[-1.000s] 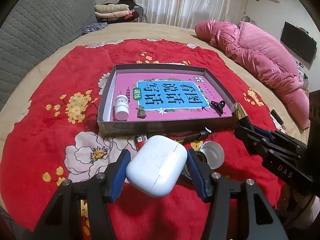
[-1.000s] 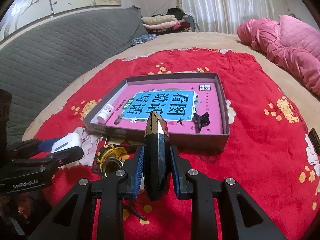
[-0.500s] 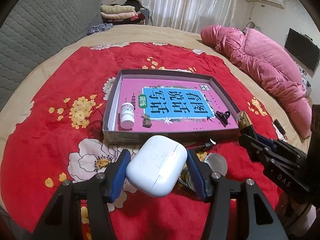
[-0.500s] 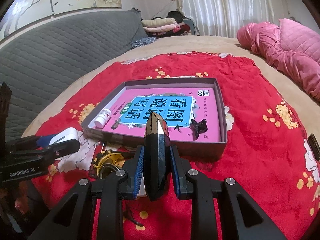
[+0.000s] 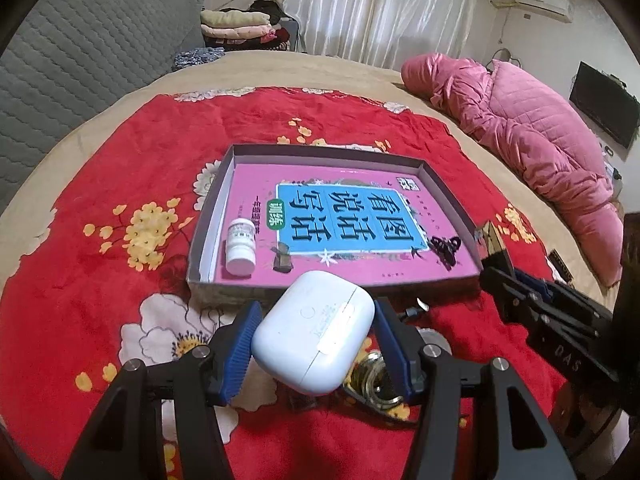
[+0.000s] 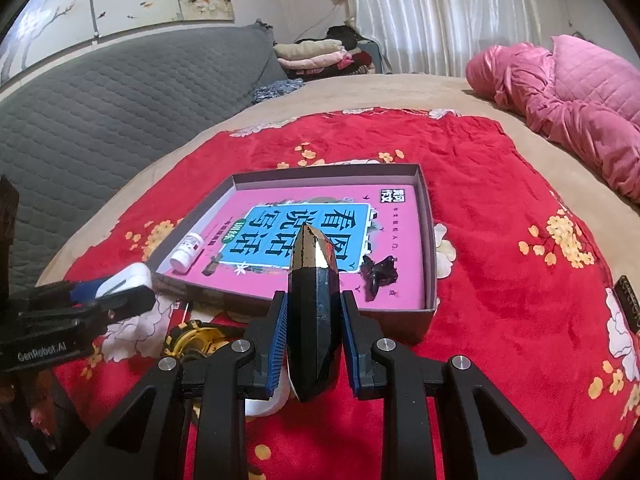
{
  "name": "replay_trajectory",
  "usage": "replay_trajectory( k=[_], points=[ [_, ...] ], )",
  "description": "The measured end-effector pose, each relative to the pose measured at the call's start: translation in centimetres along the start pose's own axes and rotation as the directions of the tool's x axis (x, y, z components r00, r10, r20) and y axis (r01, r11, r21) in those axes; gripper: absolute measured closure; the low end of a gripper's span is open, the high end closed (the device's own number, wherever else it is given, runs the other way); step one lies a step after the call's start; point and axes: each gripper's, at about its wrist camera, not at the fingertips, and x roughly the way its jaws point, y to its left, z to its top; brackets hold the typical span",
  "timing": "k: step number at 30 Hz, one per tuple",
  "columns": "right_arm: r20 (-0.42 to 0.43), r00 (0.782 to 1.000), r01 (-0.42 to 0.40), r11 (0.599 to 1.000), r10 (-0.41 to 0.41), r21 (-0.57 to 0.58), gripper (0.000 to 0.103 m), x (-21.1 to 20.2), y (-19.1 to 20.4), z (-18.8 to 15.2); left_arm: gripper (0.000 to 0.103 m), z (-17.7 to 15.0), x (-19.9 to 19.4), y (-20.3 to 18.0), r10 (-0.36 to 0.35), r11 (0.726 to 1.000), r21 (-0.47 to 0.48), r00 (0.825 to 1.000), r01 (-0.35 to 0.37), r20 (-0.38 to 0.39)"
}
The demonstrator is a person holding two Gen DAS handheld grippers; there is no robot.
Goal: Organize rigid objects
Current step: 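Lift the black pen with the right gripper while the left lifts the white earbud case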
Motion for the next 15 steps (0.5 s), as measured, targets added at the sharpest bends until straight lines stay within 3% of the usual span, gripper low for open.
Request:
replay_trajectory(
  k=[15],
  points=[
    [0.0,0.999,-0.036,0.998,0.036,-0.046,0.077,1.8,0.7,0.5,0.046,2.7,2.8,0.2,0.007,1.0,-0.028,1.0,-0.006,0.016]
  ],
)
